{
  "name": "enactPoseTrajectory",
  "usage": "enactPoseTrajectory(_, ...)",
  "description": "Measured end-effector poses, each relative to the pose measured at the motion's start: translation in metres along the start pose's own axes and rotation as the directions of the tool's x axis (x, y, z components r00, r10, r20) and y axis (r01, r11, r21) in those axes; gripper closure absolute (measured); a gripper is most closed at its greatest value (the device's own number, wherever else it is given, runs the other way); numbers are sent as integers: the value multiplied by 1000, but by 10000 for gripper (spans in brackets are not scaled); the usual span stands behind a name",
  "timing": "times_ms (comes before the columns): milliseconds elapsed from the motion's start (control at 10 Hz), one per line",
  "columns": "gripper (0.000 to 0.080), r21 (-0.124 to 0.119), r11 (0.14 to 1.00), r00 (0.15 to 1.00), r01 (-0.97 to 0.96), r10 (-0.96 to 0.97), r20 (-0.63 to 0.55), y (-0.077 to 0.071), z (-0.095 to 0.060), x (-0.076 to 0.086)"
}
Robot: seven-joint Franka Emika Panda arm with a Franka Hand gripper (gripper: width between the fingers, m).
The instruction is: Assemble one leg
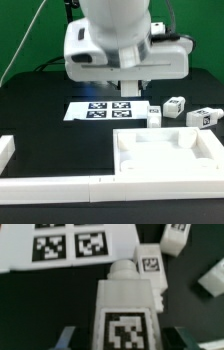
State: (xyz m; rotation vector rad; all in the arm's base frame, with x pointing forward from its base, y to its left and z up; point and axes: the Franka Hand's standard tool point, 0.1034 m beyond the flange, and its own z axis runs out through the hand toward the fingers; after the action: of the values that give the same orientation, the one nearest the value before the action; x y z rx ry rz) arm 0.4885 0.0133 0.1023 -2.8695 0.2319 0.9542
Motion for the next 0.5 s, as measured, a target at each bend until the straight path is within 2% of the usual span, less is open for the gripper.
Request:
enactPoseTrajectory(300,515,2,1000,985,5,-4,-175,-1,-3,8)
enactPoseTrajectory(400,515,0,1000,963,12,-12,-268,-5,-8,11)
enactPoseTrajectory(500,515,-15,999,927,43,-45,-372,-20,-23,20)
